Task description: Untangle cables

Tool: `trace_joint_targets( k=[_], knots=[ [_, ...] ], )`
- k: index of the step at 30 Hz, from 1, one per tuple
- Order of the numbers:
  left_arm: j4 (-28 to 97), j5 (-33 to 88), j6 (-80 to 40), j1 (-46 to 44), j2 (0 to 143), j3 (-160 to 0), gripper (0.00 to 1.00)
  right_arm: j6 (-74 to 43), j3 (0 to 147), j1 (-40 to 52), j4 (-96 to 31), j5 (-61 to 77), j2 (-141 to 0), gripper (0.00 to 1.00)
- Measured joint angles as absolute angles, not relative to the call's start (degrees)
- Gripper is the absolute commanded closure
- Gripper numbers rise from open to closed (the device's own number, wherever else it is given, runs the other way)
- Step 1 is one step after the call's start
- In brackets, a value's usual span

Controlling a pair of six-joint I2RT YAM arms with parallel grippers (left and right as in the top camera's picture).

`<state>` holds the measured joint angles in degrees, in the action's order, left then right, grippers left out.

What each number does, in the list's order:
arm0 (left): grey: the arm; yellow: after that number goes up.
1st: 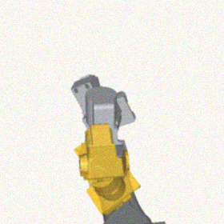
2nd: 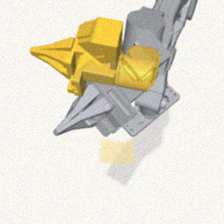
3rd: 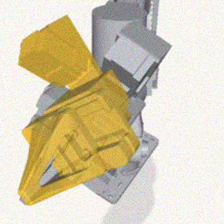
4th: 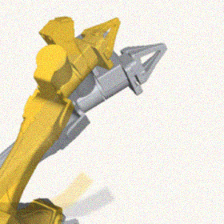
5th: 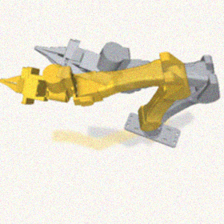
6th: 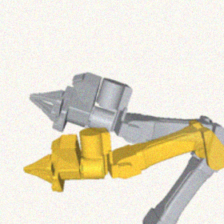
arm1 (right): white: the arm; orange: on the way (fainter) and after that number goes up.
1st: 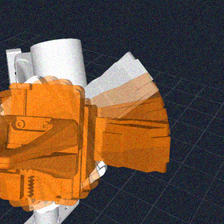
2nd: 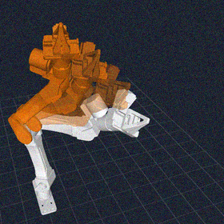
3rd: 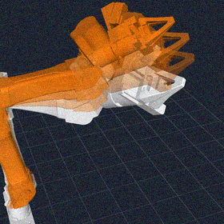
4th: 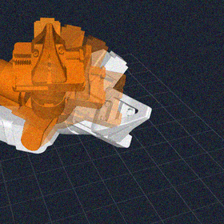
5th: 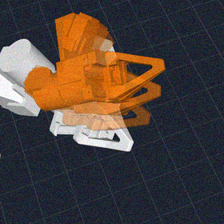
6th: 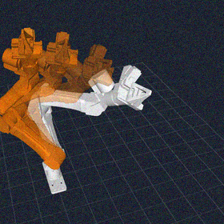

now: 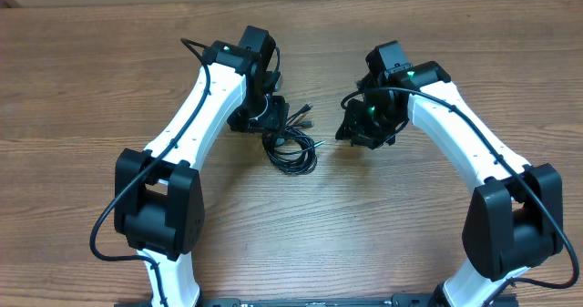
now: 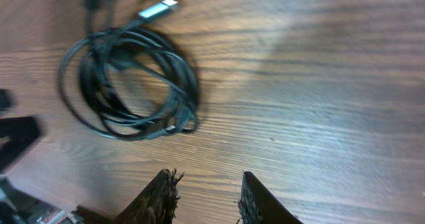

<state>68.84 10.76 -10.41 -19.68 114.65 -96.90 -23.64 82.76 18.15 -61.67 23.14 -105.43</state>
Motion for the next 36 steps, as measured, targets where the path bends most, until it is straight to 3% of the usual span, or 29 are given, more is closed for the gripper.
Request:
trace_joint_targets(
  k=[4,9,16,25,28,33,36],
  knots=[
    [64.64,9.56,-12.67,-19.68,114.65,-91.98,0.46,-22.72,82.83,19.29,-59.66,25.15,-105.45,0.7],
    [55.86,8.93,-14.5,-19.66,114.67,-84.18,0.78,-22.72,82.52,22.96,-52.73,25.69,-105.45,0.69],
    [51.33,11.18,-11.29,-19.49,114.67,-82.26,0.96,-25.04,79.68,24.95,-48.34,25.1,-105.45,0.67],
    [46.87,32.51,1.58,-14.11,114.67,-82.11,0.95,-27.03,75.9,24.95,-47.07,25.06,-105.45,0.59],
    [45.89,39.11,2.09,-12.12,114.67,-82.11,0.94,-29.32,75.61,24.95,-46.94,25.06,-105.45,0.5],
    [46.37,42.24,-0.58,-11.9,114.67,-82.11,0.96,-31.0,75.61,24.95,-46.52,25.32,-105.45,0.44],
    [46.63,39.88,-10.28,-11.9,114.67,-82.11,0.96,-29.65,75.53,24.95,-43.64,29.47,-105.49,0.42]
  ],
)
